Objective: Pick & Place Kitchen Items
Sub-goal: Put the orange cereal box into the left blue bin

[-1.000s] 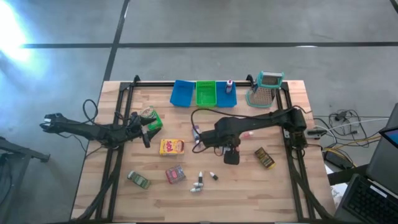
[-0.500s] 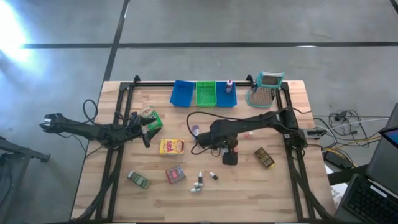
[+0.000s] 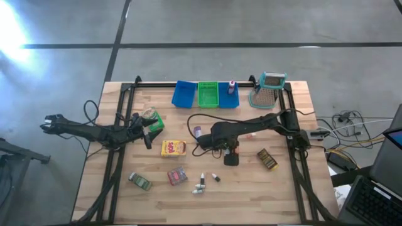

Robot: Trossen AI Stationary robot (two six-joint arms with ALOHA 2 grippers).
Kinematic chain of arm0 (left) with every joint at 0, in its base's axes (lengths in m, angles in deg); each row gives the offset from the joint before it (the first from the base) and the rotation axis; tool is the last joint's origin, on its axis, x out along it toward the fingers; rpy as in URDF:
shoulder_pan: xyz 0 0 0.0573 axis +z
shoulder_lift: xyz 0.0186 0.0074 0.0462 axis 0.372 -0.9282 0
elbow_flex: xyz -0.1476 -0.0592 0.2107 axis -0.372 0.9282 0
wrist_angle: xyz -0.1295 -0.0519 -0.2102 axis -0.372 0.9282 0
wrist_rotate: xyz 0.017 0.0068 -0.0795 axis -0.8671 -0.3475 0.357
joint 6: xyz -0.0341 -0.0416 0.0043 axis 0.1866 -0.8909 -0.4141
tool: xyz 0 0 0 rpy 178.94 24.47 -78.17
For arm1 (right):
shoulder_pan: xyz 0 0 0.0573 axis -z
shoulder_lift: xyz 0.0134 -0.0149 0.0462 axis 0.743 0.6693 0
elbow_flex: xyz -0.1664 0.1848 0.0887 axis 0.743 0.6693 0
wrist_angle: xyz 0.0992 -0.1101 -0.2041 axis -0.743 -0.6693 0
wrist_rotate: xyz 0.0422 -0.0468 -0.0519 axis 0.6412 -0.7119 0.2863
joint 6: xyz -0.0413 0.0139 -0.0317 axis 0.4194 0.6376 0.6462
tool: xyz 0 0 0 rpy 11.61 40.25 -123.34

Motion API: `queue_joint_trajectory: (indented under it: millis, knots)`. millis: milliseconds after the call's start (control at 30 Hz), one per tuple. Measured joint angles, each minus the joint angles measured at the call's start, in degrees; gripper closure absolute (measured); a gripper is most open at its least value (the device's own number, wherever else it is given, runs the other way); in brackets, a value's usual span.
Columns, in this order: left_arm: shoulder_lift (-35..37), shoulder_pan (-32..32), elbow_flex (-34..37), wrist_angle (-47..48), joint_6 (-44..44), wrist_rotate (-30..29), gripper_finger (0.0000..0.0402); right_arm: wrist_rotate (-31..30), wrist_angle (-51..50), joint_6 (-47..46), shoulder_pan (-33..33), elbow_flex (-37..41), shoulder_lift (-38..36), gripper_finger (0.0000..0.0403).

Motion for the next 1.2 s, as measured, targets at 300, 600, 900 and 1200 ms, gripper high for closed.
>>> queue_joint_trajectory:
  millis: [300, 600, 900, 1200]
  knots:
    - [0.0, 0.0, 0.0, 0.0, 0.0, 0.0, 0.0108, -1.5, 0.0, 0.3, -1.3, -1.2, -0.1, 0.005]
    - [0.0, 0.0, 0.0, 0.0, 0.0, 0.0, 0.0108, -4.6, -0.3, -0.1, -3.2, -4.7, -0.1, 0.0054]
    - [0.0, 0.0, 0.0, 0.0, 0.0, 0.0, 0.0108, -4.7, 0.9, 0.7, -3.3, -5.0, 0.0, 0.004]
    - [0.0, 0.0, 0.0, 0.0, 0.0, 0.0, 0.0108, -5.6, 2.6, 0.6, -3.5, -5.0, 0.0, 0.0039]
